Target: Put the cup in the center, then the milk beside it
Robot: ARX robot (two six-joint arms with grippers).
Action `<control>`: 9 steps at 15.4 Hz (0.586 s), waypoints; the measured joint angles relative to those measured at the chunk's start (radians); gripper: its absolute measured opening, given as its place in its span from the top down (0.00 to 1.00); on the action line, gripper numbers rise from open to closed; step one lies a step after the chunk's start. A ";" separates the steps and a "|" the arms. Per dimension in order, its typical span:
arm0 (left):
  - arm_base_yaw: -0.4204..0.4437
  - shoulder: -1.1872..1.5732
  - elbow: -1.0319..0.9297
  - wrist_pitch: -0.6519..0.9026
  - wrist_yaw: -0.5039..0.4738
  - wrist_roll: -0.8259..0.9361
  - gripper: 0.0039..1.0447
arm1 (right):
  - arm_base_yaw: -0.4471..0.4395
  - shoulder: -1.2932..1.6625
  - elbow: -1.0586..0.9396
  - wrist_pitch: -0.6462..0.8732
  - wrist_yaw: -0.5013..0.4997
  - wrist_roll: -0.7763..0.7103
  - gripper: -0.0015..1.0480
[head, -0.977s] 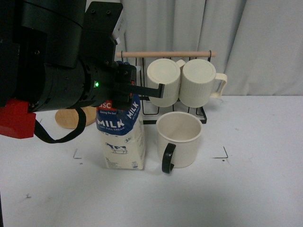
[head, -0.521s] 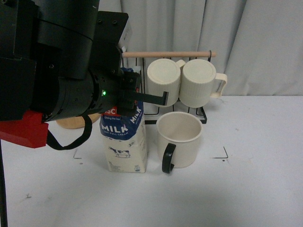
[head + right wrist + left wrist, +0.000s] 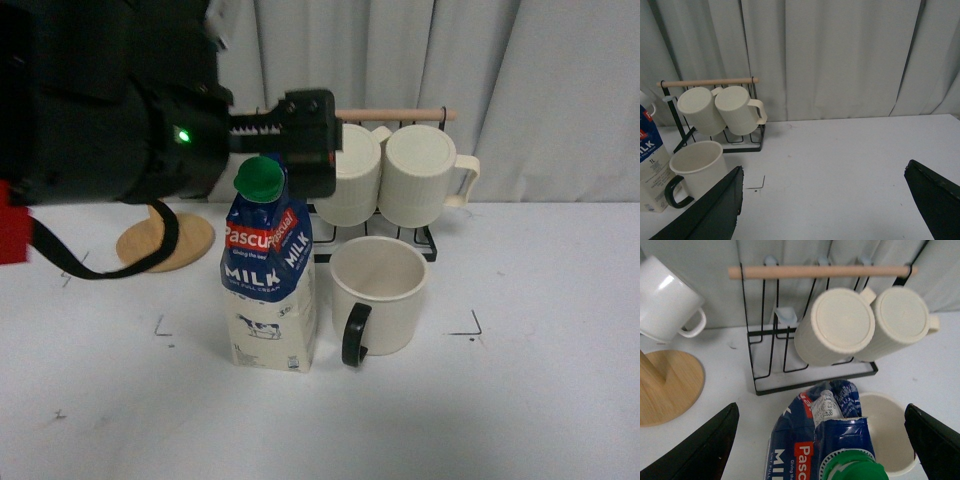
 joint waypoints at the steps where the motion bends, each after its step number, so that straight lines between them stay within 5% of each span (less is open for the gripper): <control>1: 0.013 -0.057 -0.030 0.030 0.021 -0.036 0.06 | 0.000 0.000 0.000 0.000 0.000 0.000 0.06; 2: 0.031 -0.320 -0.126 0.052 0.093 -0.135 0.06 | 0.000 0.000 0.000 0.000 0.000 0.000 0.06; 3: 0.060 -0.657 -0.317 0.045 -0.107 0.019 0.23 | 0.000 0.000 0.000 0.000 0.000 0.000 0.06; 6: 0.180 -0.843 -0.539 0.074 -0.113 0.160 0.61 | 0.000 0.000 0.000 0.000 0.000 0.000 0.06; 9: 0.196 -0.864 -0.571 0.079 -0.089 0.171 0.70 | 0.000 0.000 0.000 0.000 0.000 0.000 0.06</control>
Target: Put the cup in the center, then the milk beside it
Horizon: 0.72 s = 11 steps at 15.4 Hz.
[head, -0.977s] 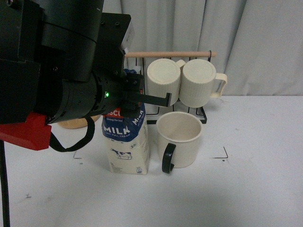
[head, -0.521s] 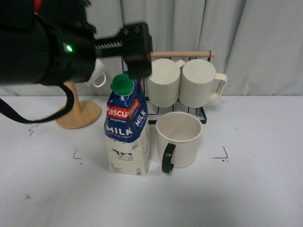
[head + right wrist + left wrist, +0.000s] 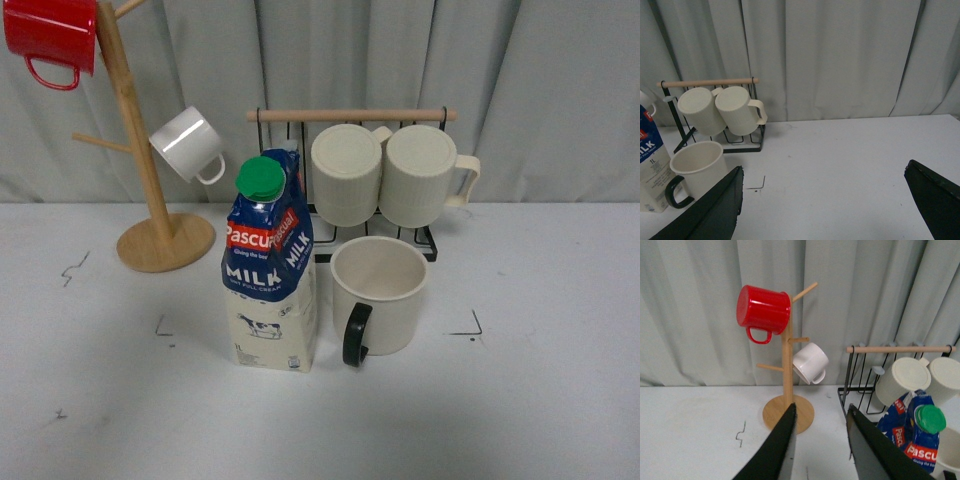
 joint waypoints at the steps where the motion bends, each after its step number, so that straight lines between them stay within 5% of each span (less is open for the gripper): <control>1: 0.009 -0.012 -0.016 0.000 0.009 0.003 0.74 | 0.000 0.000 0.000 0.000 0.000 0.000 0.06; 6: 0.067 -0.110 -0.101 0.000 0.058 0.010 0.98 | 0.000 0.000 0.000 0.000 0.000 0.000 0.06; 11: 0.212 -0.277 -0.206 -0.068 0.202 0.010 0.99 | 0.000 0.000 0.000 0.000 0.000 0.000 0.06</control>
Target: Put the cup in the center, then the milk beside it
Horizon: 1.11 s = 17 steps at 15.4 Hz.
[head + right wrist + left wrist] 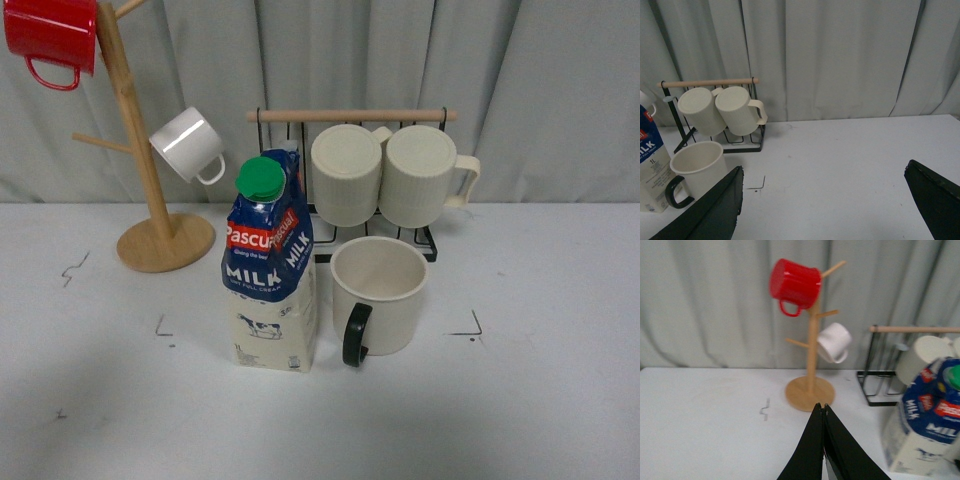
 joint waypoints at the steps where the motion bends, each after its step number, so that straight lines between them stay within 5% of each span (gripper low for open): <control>1: 0.011 -0.026 -0.012 -0.014 -0.007 0.000 0.99 | 0.000 0.000 0.000 0.000 0.000 0.000 0.06; 17: 0.002 -0.402 -0.085 -0.314 0.010 0.000 0.99 | 0.000 0.000 0.000 0.000 0.000 0.000 0.06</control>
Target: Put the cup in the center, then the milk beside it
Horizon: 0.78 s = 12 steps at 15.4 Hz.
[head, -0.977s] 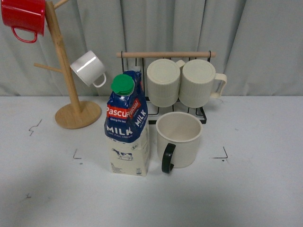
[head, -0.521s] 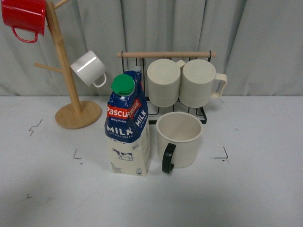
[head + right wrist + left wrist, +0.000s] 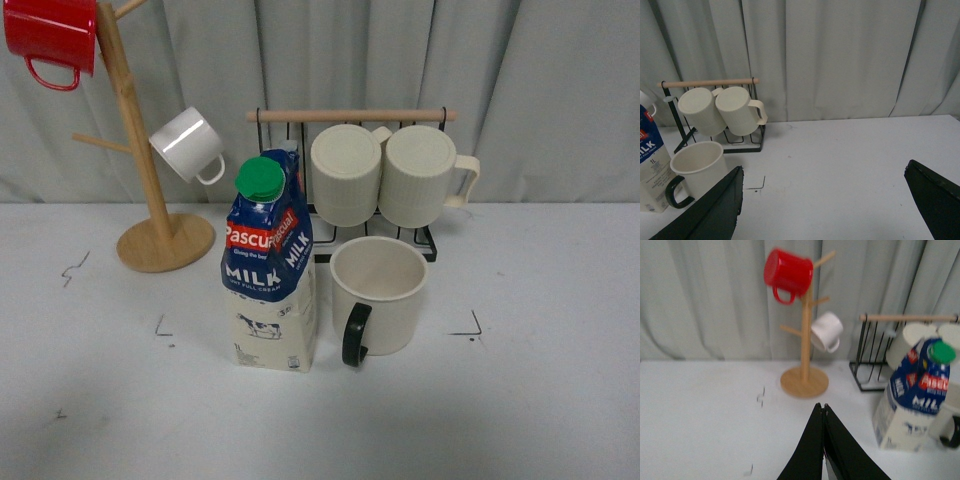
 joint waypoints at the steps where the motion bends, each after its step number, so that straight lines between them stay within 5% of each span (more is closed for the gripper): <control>1: 0.000 -0.109 0.000 -0.152 0.002 0.000 0.99 | 0.000 0.000 0.000 0.000 0.000 0.000 0.06; 9: 0.001 -0.146 0.000 -0.146 0.000 0.000 0.99 | 0.000 0.000 0.000 0.000 0.000 0.000 0.06; 12: 0.001 -0.146 0.000 -0.146 0.000 0.000 0.70 | 0.000 0.000 0.000 0.000 0.000 0.000 0.06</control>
